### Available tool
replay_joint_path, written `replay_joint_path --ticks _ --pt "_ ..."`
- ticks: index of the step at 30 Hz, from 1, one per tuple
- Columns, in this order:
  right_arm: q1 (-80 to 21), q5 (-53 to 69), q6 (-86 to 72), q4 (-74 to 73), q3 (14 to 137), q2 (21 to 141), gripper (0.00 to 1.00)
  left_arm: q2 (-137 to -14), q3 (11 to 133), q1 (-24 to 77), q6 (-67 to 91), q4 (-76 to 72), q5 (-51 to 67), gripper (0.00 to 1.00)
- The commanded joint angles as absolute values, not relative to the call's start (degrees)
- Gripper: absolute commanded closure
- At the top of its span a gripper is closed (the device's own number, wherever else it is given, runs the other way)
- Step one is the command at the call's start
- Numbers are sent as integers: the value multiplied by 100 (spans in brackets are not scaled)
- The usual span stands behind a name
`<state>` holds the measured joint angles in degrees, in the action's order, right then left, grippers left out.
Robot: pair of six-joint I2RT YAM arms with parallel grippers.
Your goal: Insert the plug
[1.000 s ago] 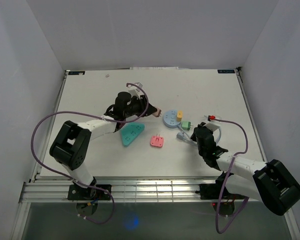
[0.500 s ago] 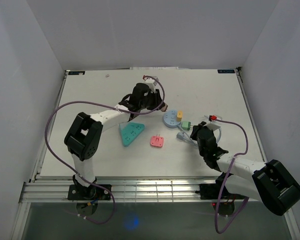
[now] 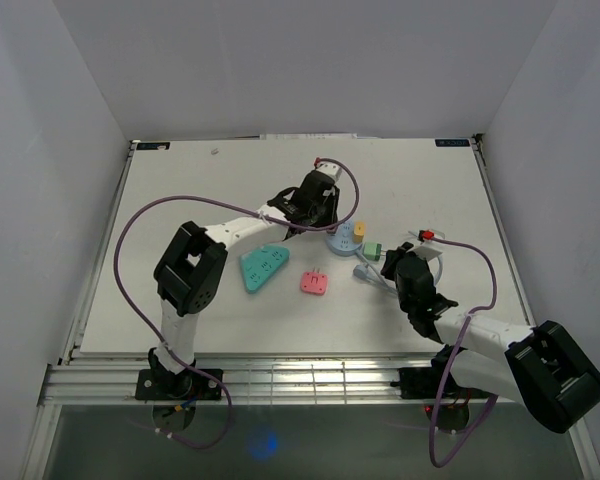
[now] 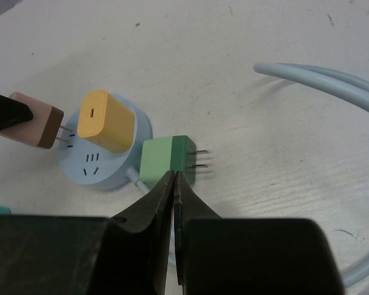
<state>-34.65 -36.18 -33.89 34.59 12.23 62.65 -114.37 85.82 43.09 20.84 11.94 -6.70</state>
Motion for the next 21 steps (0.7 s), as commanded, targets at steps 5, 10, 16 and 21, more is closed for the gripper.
replay_joint_path --ticks 5,10,16,21 --pt "-3445 -3674 -3340 3691 1204 6108 92 -11399 8877 4307 2232 1696 -1265 100" --pt "-3437 -3674 -3331 3700 1195 6082 92 -11479 8868 4307 2285 1705 -1239 100" --pt "-3445 -3674 -3314 3700 1187 6047 92 -11251 8675 4324 2338 1468 -1204 100" --pt "-3445 -3656 -3313 3700 1195 6056 92 -11145 8640 4342 2399 1433 -1090 100"
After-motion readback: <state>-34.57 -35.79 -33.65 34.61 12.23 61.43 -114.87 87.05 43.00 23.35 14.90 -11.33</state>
